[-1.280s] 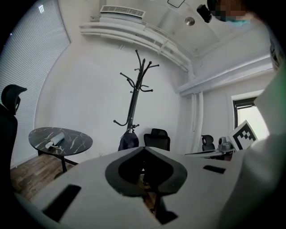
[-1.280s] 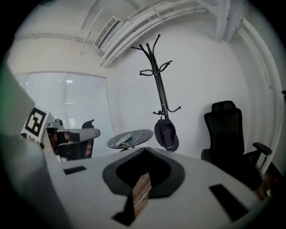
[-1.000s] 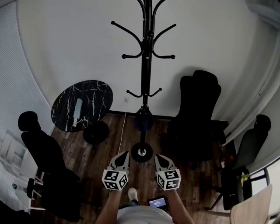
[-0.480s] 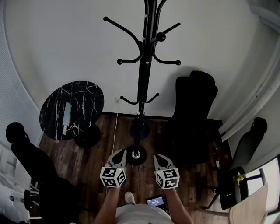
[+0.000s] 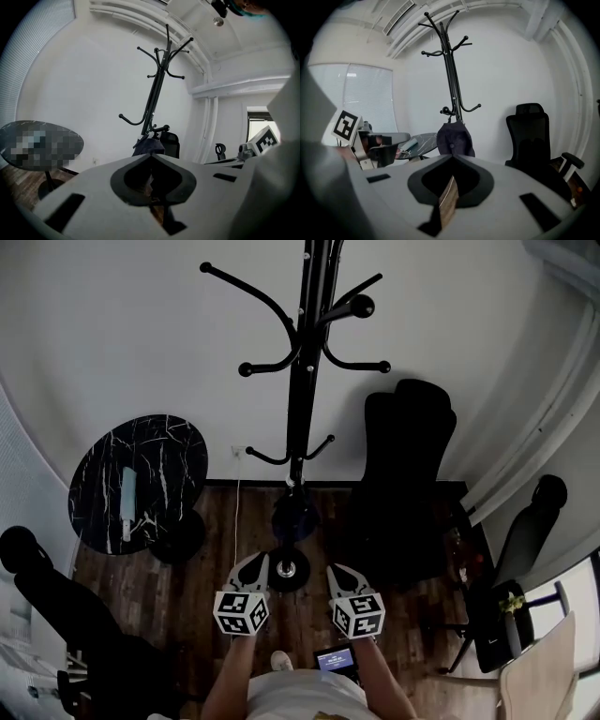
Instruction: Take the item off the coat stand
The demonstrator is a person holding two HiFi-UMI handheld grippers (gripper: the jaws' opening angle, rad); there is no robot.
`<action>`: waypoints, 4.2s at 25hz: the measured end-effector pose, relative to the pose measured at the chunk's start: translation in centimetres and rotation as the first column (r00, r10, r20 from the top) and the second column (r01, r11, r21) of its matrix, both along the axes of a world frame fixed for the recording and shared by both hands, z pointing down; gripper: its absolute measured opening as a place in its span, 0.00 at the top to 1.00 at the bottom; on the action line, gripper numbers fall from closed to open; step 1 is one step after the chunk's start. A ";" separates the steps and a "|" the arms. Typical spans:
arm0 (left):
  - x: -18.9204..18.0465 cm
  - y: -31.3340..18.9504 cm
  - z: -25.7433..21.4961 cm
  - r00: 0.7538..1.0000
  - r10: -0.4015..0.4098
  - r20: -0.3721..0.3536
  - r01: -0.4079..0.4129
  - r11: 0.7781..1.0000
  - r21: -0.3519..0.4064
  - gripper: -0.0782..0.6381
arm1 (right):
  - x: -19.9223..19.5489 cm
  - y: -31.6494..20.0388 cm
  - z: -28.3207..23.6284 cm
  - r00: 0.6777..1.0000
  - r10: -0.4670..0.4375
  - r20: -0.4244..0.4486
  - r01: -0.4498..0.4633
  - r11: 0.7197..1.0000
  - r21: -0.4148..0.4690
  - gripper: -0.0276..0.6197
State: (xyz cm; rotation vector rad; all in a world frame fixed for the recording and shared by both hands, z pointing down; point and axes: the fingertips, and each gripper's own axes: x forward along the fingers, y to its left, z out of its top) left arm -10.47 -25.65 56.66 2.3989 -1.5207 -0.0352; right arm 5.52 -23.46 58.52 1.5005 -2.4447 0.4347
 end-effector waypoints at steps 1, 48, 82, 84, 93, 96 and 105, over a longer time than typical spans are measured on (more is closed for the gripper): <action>-0.1 -0.1 0.2 1.000 0.003 0.001 -0.003 1.000 -0.003 0.86 | 0.1 0.0 0.1 1.000 0.007 -0.001 -0.007 1.000 0.000 0.94; 0.4 -7.9 2.7 0.998 0.044 0.047 -0.041 0.998 -0.048 0.86 | 0.4 -8.4 2.1 0.999 0.032 -0.008 -0.032 0.999 -0.029 0.94; 2.8 -12.4 8.0 0.986 0.153 0.065 -0.140 0.974 -0.179 0.77 | -2.5 -16.7 4.6 0.984 -0.048 -0.170 0.044 0.999 -0.027 0.83; 2.7 -12.6 7.9 0.986 0.151 0.067 -0.137 0.974 -0.181 0.81 | -2.7 -16.7 4.6 0.981 -0.052 -0.189 0.048 0.999 -0.024 0.89; 2.9 -12.0 7.5 0.985 0.160 0.072 -0.144 0.972 -0.183 0.85 | -2.7 -15.9 4.5 0.986 -0.054 -0.160 0.048 0.998 -0.041 0.91; 2.8 -11.9 7.4 0.985 0.159 0.074 -0.143 0.972 -0.184 0.85 | -2.8 -15.7 4.5 0.987 -0.052 -0.153 0.046 0.998 -0.044 0.91; 3.0 -10.7 7.2 0.982 0.166 0.088 -0.148 0.972 -0.184 0.85 | -2.6 -14.4 4.4 0.987 -0.055 -0.153 0.048 0.998 -0.044 0.91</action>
